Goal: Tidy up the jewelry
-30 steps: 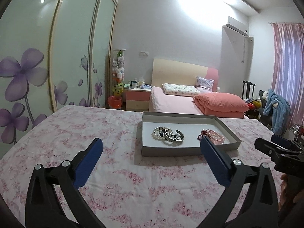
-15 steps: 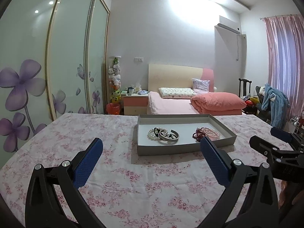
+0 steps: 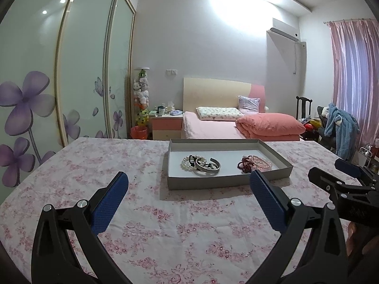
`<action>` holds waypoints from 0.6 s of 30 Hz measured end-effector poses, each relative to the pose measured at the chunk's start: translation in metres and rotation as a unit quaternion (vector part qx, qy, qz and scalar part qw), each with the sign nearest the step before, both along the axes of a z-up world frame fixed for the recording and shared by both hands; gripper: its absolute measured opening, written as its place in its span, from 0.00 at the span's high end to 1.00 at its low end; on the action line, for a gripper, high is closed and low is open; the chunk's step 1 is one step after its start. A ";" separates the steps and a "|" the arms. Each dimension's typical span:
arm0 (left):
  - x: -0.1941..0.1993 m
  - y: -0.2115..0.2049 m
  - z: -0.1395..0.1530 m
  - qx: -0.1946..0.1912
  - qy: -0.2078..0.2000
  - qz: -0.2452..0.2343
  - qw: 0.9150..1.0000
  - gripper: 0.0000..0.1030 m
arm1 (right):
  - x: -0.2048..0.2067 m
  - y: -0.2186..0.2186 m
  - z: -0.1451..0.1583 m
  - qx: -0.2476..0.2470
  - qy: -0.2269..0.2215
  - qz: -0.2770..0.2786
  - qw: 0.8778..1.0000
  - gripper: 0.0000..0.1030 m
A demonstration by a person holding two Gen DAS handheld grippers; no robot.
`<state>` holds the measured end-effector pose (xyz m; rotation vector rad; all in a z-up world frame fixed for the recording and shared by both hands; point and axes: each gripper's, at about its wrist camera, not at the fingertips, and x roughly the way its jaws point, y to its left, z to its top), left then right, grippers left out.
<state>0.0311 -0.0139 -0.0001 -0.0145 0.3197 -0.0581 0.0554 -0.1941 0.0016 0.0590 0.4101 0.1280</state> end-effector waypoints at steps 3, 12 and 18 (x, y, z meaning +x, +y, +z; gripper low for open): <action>0.000 -0.003 -0.001 0.004 0.001 -0.001 1.000 0.02 | 0.001 0.000 -0.001 0.001 0.002 0.000 1.000 0.04; 0.001 -0.005 -0.002 0.003 0.004 -0.006 1.000 0.02 | 0.003 -0.001 -0.003 0.003 0.004 -0.001 1.000 0.04; 0.002 -0.006 -0.003 0.001 0.007 -0.011 1.000 0.02 | 0.004 -0.002 -0.005 0.004 0.006 -0.002 1.000 0.04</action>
